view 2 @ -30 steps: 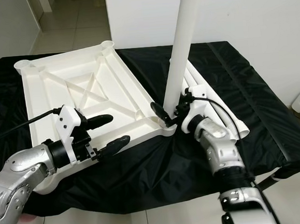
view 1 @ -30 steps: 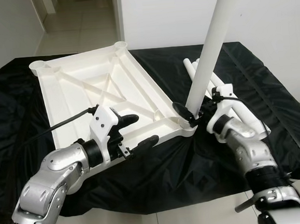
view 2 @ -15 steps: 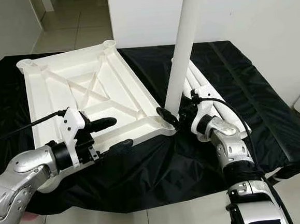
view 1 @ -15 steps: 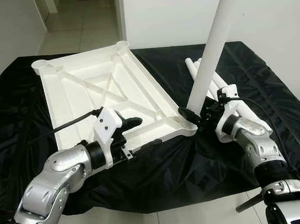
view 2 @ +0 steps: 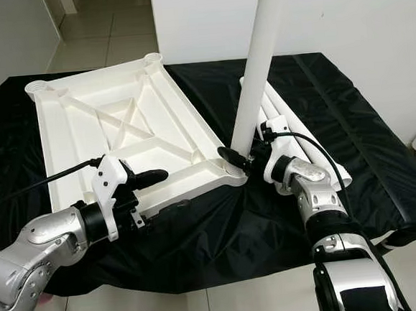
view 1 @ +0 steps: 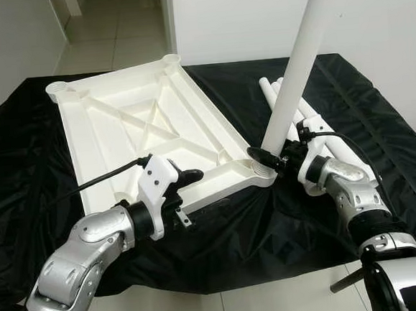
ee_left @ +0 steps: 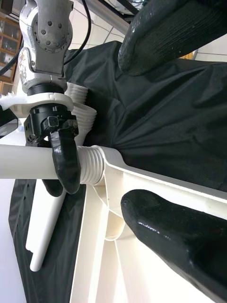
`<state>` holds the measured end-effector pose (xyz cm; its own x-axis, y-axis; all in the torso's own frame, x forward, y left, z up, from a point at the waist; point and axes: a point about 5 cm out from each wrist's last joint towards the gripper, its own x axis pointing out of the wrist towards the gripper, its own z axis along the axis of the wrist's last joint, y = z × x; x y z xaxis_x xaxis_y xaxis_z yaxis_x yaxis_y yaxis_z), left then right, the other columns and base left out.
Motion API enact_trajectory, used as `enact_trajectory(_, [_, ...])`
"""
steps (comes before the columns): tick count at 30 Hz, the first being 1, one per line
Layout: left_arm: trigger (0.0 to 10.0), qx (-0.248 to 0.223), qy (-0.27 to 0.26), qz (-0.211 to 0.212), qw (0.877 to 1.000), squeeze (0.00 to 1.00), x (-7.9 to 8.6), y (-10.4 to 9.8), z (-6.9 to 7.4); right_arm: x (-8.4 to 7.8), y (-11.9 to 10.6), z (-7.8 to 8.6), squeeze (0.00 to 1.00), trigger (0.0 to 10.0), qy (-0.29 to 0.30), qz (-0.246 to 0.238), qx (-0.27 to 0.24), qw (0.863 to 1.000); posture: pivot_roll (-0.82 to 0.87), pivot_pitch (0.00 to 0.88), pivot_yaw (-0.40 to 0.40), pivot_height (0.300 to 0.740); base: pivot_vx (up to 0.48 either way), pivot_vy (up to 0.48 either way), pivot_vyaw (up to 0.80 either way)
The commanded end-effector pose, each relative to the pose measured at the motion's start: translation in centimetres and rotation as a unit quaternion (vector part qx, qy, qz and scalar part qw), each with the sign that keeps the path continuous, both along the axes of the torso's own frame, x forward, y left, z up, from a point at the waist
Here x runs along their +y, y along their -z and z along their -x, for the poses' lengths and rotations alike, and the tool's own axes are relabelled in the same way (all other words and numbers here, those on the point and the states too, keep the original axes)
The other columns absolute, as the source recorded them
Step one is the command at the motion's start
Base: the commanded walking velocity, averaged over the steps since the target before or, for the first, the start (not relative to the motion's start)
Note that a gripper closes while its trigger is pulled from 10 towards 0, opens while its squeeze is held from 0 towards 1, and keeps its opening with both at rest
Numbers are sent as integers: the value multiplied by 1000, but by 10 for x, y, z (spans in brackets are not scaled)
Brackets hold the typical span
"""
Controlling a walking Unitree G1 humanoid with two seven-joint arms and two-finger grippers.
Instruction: Building children table
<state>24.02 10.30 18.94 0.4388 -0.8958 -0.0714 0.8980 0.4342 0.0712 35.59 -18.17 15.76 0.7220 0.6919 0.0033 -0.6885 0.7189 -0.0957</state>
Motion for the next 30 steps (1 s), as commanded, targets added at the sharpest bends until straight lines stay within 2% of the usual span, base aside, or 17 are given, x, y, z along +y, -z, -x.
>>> enact_trajectory(1, [10000,-1,-1,-9,1000,0,0,0,0,0,5,0,0,0,-7,-7,14,1000,-5,75,20,740,0,0,0])
enact_trajectory(8, [10000,-2,0,-8,1000,0,-1,-1,1,5,10,0,0,0,5,-29,21,999,-7,67,15,740,0,0,0])
enact_trajectory(14, [10000,-3,0,-7,1000,0,-2,-1,0,12,15,-1,0,0,68,-33,28,997,-10,61,5,740,0,0,0])
enact_trajectory(17, [10000,-4,0,-7,1000,0,-2,-1,0,13,15,-1,0,0,80,-34,26,996,-10,61,5,740,0,0,0])
enact_trajectory(18, [10000,-4,0,-6,1000,0,-3,-1,0,19,19,0,0,0,125,-49,30,990,-14,56,0,740,0,0,0])
enact_trajectory(20, [10000,-4,-1,-5,1000,0,-3,-1,0,23,22,0,0,0,158,-56,36,985,-14,56,0,740,0,0,0])
enact_trajectory(27, [10000,-5,1,-2,1000,0,-3,-1,0,41,25,10,0,0,199,-66,27,977,-14,53,-4,740,0,0,0])
enact_trajectory(29, [10000,-4,1,-2,1000,0,-3,-1,0,55,27,18,0,0,233,-69,23,970,-18,54,-4,740,0,0,0])
enact_trajectory(30, [10000,-4,1,-2,1000,0,-3,-1,0,55,27,18,0,0,233,-69,23,970,-18,54,-4,740,0,0,0])
